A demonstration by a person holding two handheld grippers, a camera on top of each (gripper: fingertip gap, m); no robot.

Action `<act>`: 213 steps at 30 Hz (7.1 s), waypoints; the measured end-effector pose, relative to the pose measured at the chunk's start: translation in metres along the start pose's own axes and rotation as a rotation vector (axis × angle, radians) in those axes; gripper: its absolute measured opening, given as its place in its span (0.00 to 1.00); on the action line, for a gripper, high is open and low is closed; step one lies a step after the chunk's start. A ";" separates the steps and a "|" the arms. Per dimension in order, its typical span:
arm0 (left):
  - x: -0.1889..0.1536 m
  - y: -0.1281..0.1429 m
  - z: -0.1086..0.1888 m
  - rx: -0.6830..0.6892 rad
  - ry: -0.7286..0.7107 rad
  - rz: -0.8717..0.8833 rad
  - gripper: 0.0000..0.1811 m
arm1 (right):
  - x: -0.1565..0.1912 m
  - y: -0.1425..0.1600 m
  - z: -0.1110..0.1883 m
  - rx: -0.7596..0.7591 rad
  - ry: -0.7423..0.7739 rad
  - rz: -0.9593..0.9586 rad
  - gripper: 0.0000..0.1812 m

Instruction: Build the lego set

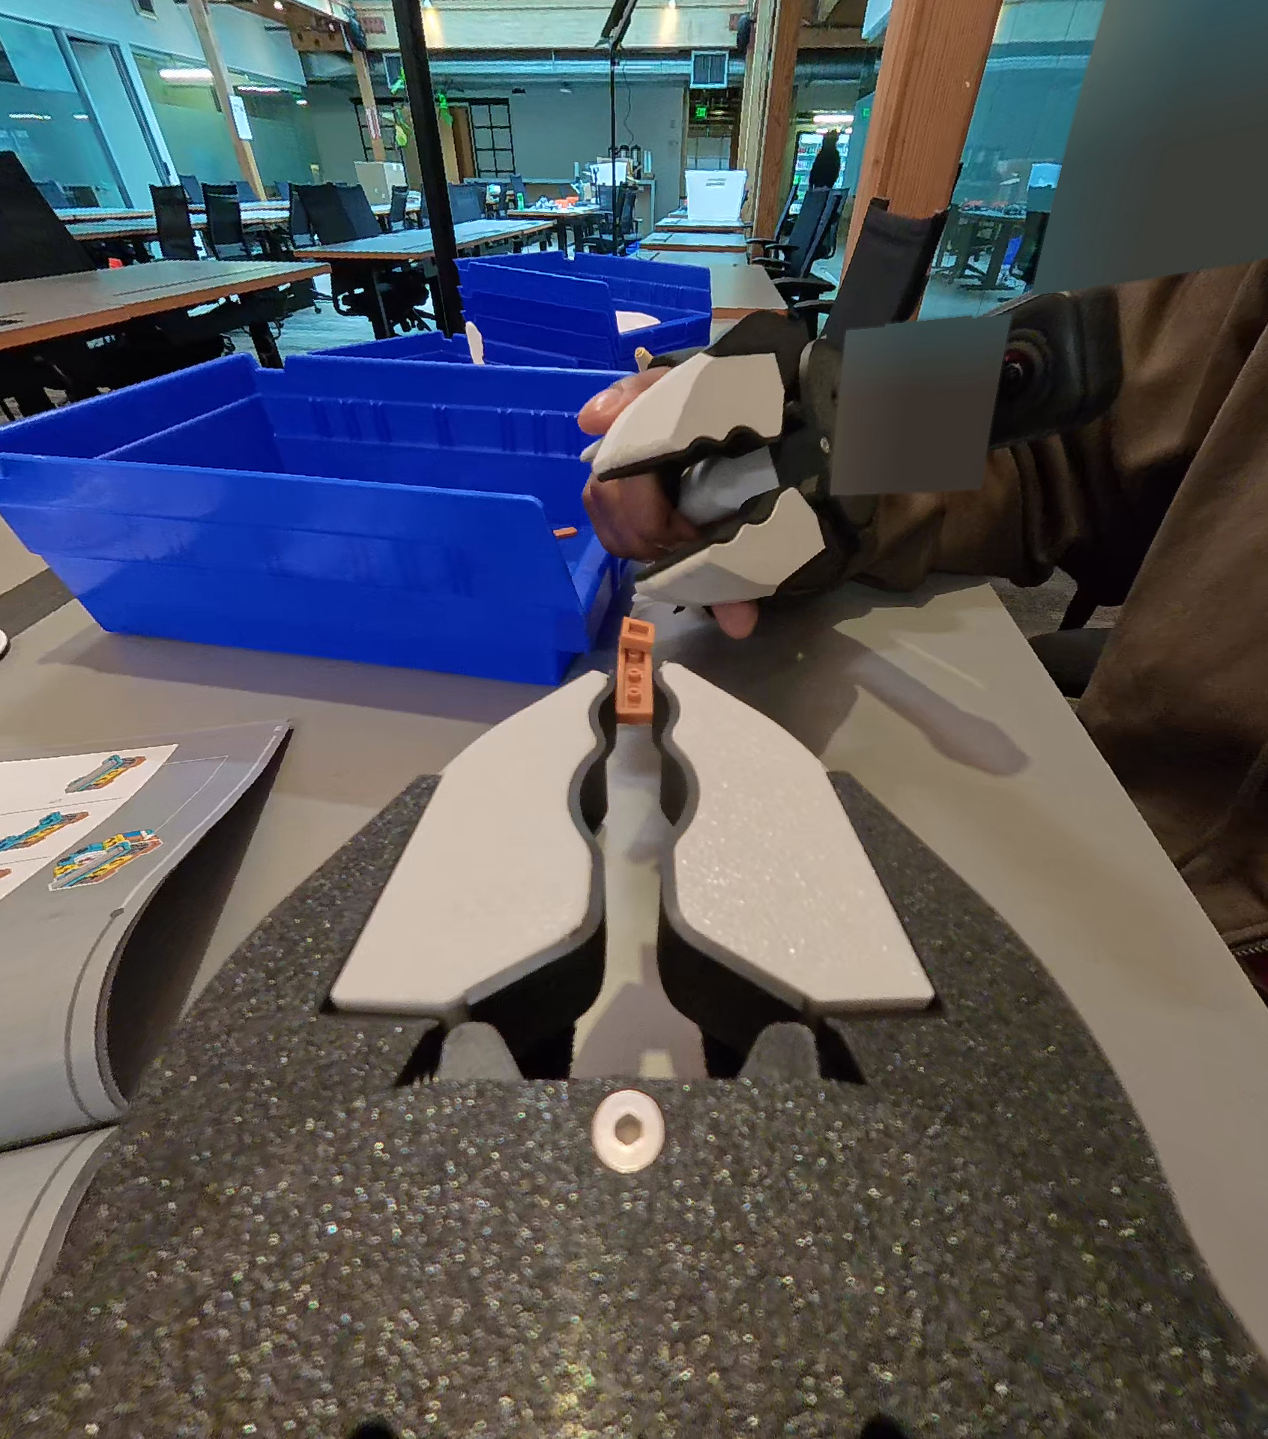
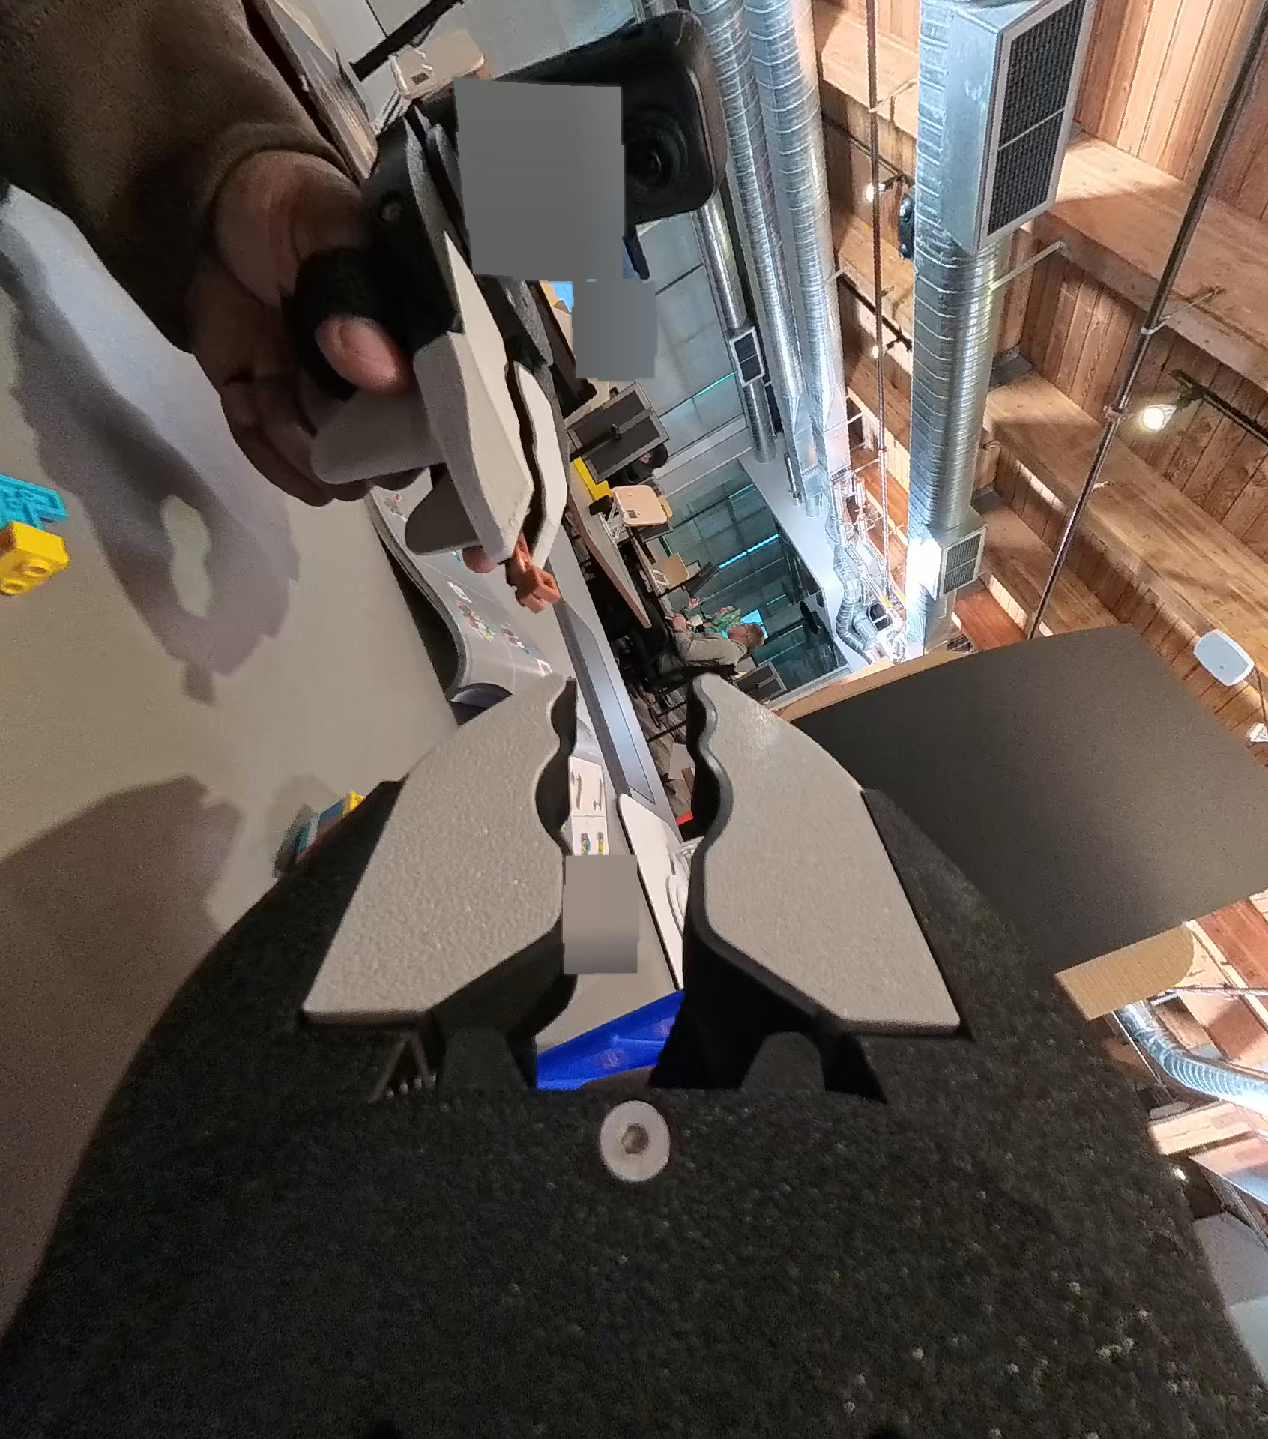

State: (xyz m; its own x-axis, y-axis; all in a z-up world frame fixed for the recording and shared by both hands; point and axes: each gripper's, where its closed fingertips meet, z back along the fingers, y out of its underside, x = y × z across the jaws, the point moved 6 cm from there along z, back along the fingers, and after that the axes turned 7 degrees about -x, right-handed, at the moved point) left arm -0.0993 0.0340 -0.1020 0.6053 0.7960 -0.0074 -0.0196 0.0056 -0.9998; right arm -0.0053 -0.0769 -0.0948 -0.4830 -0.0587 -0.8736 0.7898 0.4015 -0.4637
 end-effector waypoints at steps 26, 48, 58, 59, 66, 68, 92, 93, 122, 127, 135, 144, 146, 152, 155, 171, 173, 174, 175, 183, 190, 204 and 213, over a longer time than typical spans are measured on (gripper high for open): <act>-0.010 0.005 -0.007 0.021 0.070 0.019 0.04 | 0.011 -0.010 -0.001 -0.062 -0.076 -0.001 0.17; -0.018 0.003 -0.010 0.000 0.137 0.090 0.04 | 0.021 -0.019 -0.001 -0.093 -0.106 0.062 0.17; -0.023 0.010 -0.016 0.037 0.182 0.153 0.04 | 0.029 -0.023 -0.001 -0.112 -0.151 0.094 0.14; -0.023 0.010 -0.016 0.037 0.182 0.155 0.04 | 0.030 -0.023 -0.001 -0.112 -0.156 0.097 0.13; -0.024 0.008 -0.016 0.019 0.195 0.178 0.04 | 0.032 -0.023 -0.002 -0.107 -0.155 0.125 0.06; -0.023 0.008 -0.016 0.014 0.199 0.189 0.04 | 0.032 -0.023 -0.002 -0.106 -0.153 0.125 0.06; -0.024 0.006 -0.017 -0.007 0.208 0.239 0.05 | 0.029 -0.026 -0.002 -0.068 -0.197 0.111 0.04; -0.024 0.006 -0.017 -0.007 0.207 0.240 0.05 | 0.029 -0.026 -0.002 -0.066 -0.199 0.107 0.04; -0.023 0.018 -0.015 0.182 0.034 -0.380 0.04 | 0.033 -0.007 -0.009 0.090 -0.344 -0.489 0.11; -0.024 0.017 -0.015 0.178 0.029 -0.402 0.04 | 0.034 -0.006 -0.009 0.090 -0.348 -0.489 0.08; -0.026 0.017 -0.016 0.174 0.023 -0.426 0.04 | 0.035 -0.008 -0.009 0.089 -0.348 -0.481 0.05; -0.023 0.018 -0.017 0.177 -0.003 -0.417 0.06 | 0.033 -0.008 -0.009 0.084 -0.322 -0.443 0.05; -0.022 0.019 -0.017 0.175 -0.005 -0.391 0.07 | 0.031 -0.007 -0.008 0.084 -0.307 -0.427 0.05; -0.017 0.016 -0.015 0.142 0.007 -0.244 0.11 | 0.028 -0.005 -0.007 0.093 -0.257 -0.345 0.05; -0.014 0.012 -0.013 0.105 0.015 -0.148 0.13 | 0.027 -0.004 -0.007 0.097 -0.245 -0.318 0.05; -0.004 0.004 -0.008 -0.015 0.063 0.246 0.15 | 0.026 -0.003 -0.006 0.103 -0.196 -0.198 0.05; -0.003 0.003 -0.007 -0.032 0.067 0.281 0.15 | 0.027 -0.003 -0.006 0.103 -0.195 -0.184 0.05; -0.003 0.003 -0.007 -0.039 0.069 0.297 0.15 | 0.027 -0.003 -0.006 0.102 -0.194 -0.178 0.05; -0.002 0.002 -0.007 -0.044 0.071 0.309 0.15 | 0.027 -0.003 -0.006 0.101 -0.190 -0.173 0.05; 0.000 0.002 -0.006 -0.065 0.076 0.358 0.15 | 0.026 -0.003 -0.005 0.102 -0.180 -0.157 0.05; 0.001 0.000 -0.005 -0.089 0.082 0.389 0.14 | 0.026 -0.002 -0.005 0.106 -0.174 -0.137 0.05; 0.000 0.001 -0.006 -0.079 0.092 0.410 0.14 | 0.026 -0.002 -0.004 0.105 -0.169 -0.102 0.05; 0.008 -0.007 0.001 -0.151 0.012 0.352 0.14 | 0.025 0.000 -0.004 0.118 -0.162 -0.090 0.05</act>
State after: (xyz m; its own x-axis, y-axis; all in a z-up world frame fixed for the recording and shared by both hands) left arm -0.0948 0.0408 -0.0946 0.5914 0.7264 -0.3502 -0.1108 -0.3570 -0.9275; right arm -0.0191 -0.0748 -0.1157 -0.4942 -0.2395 -0.8357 0.7895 0.2787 -0.5468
